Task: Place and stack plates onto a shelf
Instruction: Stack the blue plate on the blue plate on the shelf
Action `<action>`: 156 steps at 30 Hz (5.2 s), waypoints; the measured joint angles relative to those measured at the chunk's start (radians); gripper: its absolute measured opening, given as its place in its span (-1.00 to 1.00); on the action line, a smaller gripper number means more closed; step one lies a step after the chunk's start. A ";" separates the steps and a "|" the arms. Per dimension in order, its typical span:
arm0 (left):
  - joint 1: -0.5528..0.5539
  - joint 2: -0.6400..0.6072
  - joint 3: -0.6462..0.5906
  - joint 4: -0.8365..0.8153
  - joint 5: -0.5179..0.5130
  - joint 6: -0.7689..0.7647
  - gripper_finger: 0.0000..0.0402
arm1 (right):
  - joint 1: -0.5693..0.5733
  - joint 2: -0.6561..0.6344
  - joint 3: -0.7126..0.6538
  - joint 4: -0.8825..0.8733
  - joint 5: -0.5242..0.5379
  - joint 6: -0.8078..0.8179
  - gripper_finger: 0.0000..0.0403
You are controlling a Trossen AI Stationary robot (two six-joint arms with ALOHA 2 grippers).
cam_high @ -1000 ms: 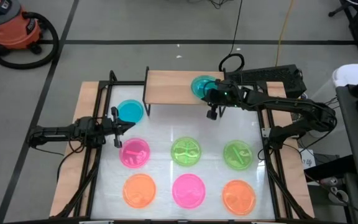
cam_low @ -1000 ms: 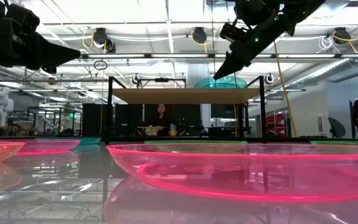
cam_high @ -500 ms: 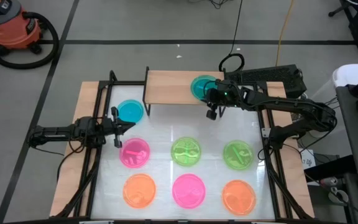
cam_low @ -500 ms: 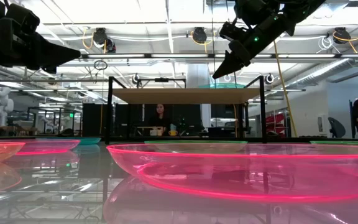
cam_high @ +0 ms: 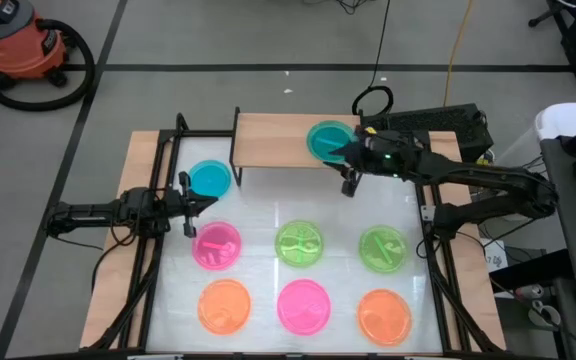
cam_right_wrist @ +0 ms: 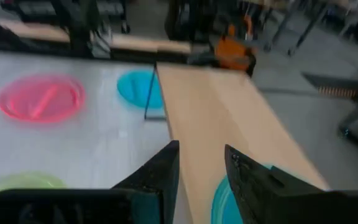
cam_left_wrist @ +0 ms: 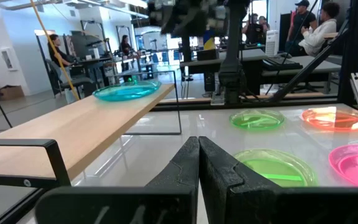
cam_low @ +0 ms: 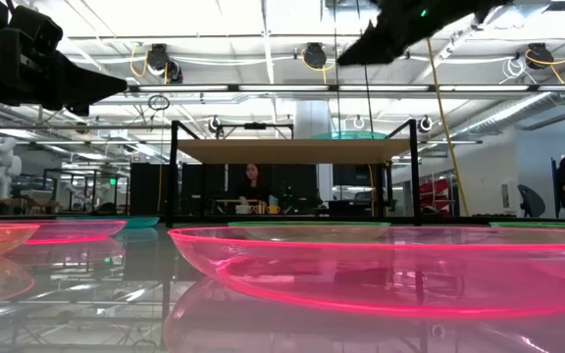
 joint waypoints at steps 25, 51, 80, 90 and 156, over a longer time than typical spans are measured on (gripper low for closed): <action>0.000 0.000 0.000 0.031 0.000 -0.008 -0.96 | 0.238 -0.272 -0.234 0.103 0.000 0.187 -0.48; 0.000 0.001 0.016 0.409 -0.011 -0.154 -0.96 | 0.275 -0.391 -0.571 0.607 0.001 0.204 -0.48; -0.189 0.909 0.689 -0.339 -0.112 -0.005 -0.96 | 0.274 -0.391 -0.571 0.575 0.001 0.232 -0.48; -0.236 1.085 0.689 -0.356 -0.099 -0.039 -0.95 | 0.274 -0.391 -0.571 0.577 0.001 0.232 -0.48; 0.215 1.428 0.531 -0.518 -0.291 -0.305 -0.67 | 0.274 -0.391 -0.571 0.567 0.001 0.242 -0.48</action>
